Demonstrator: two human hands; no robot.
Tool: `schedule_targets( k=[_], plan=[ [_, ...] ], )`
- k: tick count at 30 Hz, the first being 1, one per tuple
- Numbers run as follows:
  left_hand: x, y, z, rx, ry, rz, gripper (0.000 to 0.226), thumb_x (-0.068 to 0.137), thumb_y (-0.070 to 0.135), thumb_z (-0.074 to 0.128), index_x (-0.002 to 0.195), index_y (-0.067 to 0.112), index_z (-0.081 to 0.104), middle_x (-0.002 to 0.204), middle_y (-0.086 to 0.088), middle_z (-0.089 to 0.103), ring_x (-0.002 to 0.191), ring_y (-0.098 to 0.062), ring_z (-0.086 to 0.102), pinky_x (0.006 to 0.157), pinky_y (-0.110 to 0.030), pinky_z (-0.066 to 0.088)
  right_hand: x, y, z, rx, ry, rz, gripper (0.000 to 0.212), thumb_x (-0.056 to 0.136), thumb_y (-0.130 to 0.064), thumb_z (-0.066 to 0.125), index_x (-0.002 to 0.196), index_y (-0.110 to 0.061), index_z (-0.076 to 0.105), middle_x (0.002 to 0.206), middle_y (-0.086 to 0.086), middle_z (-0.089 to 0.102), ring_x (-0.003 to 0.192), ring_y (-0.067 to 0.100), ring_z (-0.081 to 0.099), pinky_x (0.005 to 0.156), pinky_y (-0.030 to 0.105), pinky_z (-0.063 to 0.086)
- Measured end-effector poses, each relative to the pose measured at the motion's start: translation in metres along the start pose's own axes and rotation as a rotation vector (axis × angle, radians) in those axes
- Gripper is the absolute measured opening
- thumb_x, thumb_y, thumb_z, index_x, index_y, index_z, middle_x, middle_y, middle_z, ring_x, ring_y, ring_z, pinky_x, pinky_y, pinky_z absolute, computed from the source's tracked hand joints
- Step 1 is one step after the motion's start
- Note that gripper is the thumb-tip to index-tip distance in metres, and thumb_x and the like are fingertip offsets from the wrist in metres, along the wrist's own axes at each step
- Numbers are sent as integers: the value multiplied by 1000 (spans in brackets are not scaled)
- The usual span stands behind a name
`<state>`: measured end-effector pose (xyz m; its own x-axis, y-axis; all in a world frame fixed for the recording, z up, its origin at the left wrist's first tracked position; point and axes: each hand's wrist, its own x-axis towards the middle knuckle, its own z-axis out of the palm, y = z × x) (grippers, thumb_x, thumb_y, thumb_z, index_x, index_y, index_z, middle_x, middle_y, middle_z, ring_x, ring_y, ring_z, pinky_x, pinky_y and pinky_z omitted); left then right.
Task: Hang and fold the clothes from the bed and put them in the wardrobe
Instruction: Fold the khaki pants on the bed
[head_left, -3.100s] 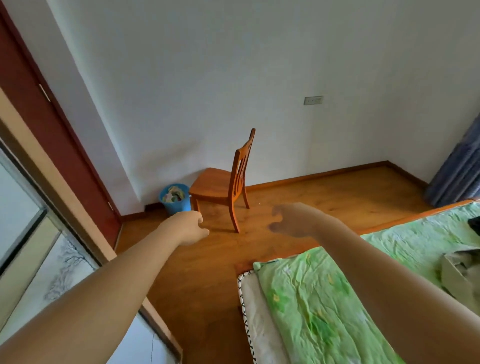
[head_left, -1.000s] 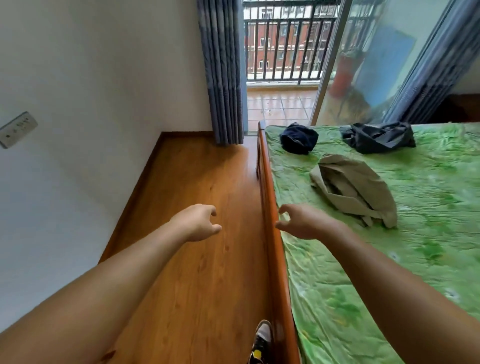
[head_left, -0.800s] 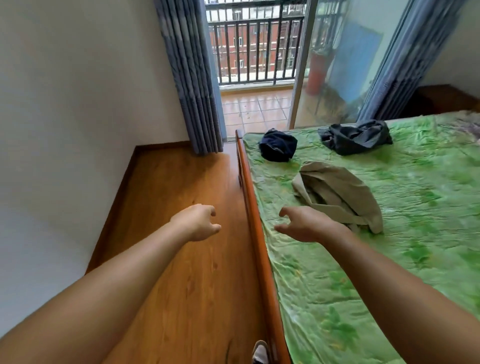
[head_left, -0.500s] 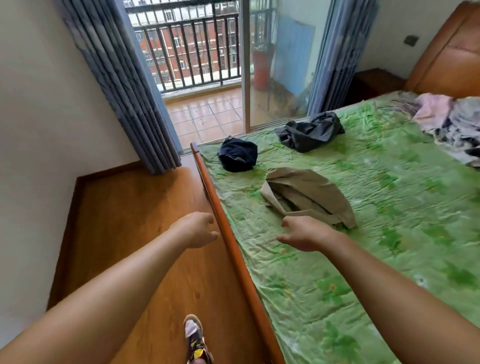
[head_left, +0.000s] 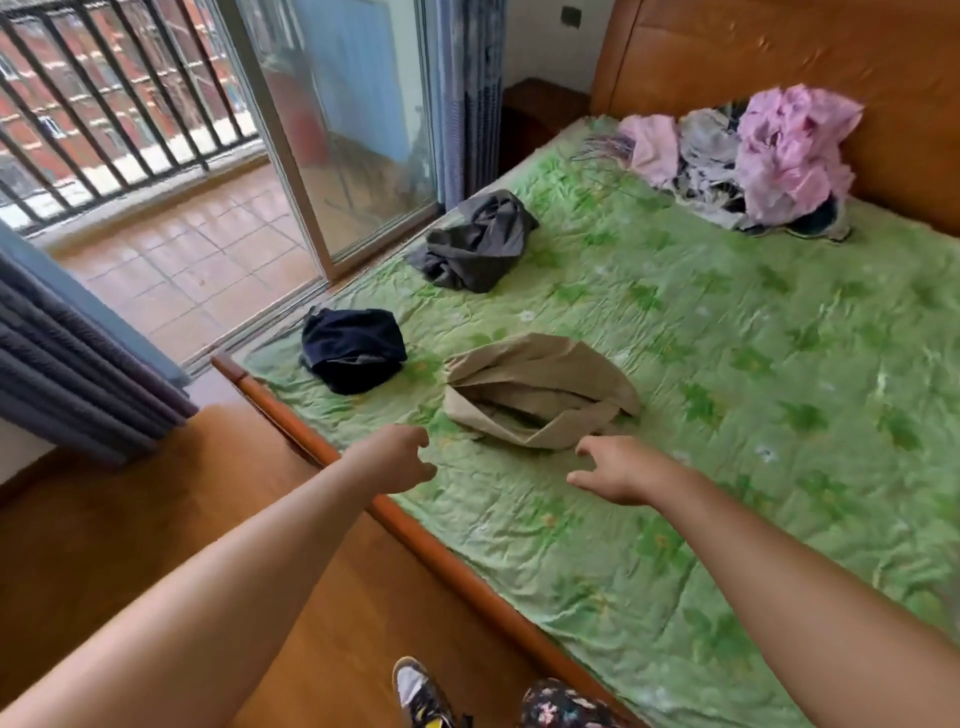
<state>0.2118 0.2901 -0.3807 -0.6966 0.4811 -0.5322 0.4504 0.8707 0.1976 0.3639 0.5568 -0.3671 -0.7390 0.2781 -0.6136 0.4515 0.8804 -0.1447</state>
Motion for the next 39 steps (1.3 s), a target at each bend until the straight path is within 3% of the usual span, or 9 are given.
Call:
schedule_targets(
  k=[10,17,22,27,31,34,37,39],
  plan=[
    [126,28,-11,102,-121,159,55,94,42,63,143,22,50,141,-4,55,123,-25,55,94,-34,47,56,44,-5,144,-56,189,64,94,-56,55,147,-23,44,146,7,53,126,29,55,99,40,49],
    [191,48,-36,199,-141,183,55,92,42,65,143,26,50,138,-2,56,120,-24,57,94,-37,51,127,55,-27,204,-64,173,57,96,-51,56,145,-23,46,144,6,54,124,28,56,95,38,49],
    [234,45,-49,236,-159,186,56,92,40,64,144,27,49,137,-3,55,120,-25,57,92,-40,53,172,43,-36,208,-64,131,50,96,-50,55,139,-23,50,135,7,57,117,28,58,83,37,48],
    [287,41,-51,191,-147,195,80,91,32,65,158,31,21,142,-9,49,112,-32,59,76,-36,49,219,29,-34,142,-61,108,43,97,-45,53,132,-22,50,127,9,54,113,33,57,83,40,49],
    [348,35,-42,217,-145,186,77,91,30,64,156,29,21,141,-16,44,122,-39,51,84,-45,50,277,15,-37,109,36,92,44,98,-26,53,140,-21,40,136,13,44,126,38,45,92,47,46],
    [392,31,-25,246,-164,177,79,92,30,63,156,30,17,152,-17,33,137,-41,37,97,-54,48,325,7,-35,48,96,96,66,94,-10,55,151,-26,26,154,14,28,139,39,33,100,52,43],
    [431,27,-9,294,-201,211,83,91,32,63,158,31,14,160,-14,25,148,-39,22,105,-61,41,369,4,-31,-45,128,34,91,84,5,58,158,-26,15,167,11,4,154,38,5,116,59,25],
    [450,26,3,362,-259,251,73,94,41,57,157,34,20,162,-9,26,152,-36,13,111,-65,32,394,4,-23,-155,142,1,87,82,3,61,156,-22,24,169,10,-4,154,37,-9,122,63,9]
  ],
)
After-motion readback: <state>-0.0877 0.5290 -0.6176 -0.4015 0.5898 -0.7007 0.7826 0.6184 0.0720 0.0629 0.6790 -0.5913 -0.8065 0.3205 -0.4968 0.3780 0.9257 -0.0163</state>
